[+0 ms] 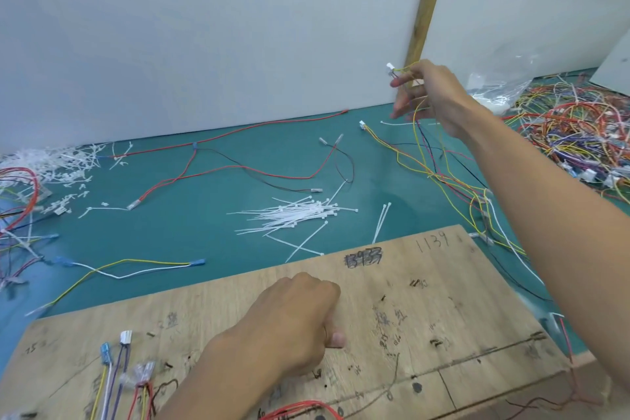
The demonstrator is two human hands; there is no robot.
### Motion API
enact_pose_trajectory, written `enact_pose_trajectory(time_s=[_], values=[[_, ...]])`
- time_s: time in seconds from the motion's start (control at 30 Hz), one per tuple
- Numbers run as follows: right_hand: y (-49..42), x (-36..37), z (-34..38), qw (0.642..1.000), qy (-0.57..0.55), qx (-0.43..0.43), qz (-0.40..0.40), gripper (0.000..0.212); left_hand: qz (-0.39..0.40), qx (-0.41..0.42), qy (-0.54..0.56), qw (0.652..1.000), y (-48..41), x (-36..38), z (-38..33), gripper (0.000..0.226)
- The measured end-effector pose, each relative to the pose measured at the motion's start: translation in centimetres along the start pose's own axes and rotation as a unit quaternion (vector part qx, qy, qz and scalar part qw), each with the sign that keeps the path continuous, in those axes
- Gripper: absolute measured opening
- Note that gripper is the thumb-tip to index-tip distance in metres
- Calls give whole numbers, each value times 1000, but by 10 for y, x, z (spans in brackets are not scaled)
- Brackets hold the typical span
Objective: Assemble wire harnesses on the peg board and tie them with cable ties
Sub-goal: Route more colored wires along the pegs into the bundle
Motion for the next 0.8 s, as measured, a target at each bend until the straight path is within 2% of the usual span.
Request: enact_pose_trajectory(time_s=[0.13, 0.27, 0.47, 0.57, 0.63, 0.67, 0.7, 0.73, 0.8], values=[[27, -1, 16, 998, 33, -20, 46, 33, 3, -5, 5, 1000, 0, -1, 1, 36], [80, 1, 48, 982, 133, -103, 82, 33, 16, -13, -7, 1000, -2, -2, 2, 37], [177, -15, 104, 894, 365, -261, 4, 46, 28, -21, -49, 998, -6, -3, 1, 41], [221, -21, 122, 853, 428, -297, -41, 41, 45, -21, -85, 995, 0, -15, -6, 35], [247, -25, 131, 831, 457, -311, -67, 40, 9, 2, -99, 995, 10, -37, -18, 24], [257, -25, 133, 816, 478, -315, -82, 41, -41, 36, -54, 997, 18, -54, -30, 21], [267, -23, 135, 799, 502, -318, -98, 42, -102, 78, 53, 990, 29, -74, -44, 21], [277, -19, 137, 781, 524, -319, -112, 44, -149, 131, 208, 958, 43, -94, -62, 25], [295, -6, 138, 756, 560, -320, -114, 46, -183, 236, 464, 834, 72, -127, -99, 26]])
Point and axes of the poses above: each hand's wrist, its own y-axis away from the middle knuckle, its own x-axis out of the palm, z = x × y, the point moved 7 cm from there along -y, towards the middle knuckle, and after that the axes turned 2 degrees about z, right-handed, at the moved point
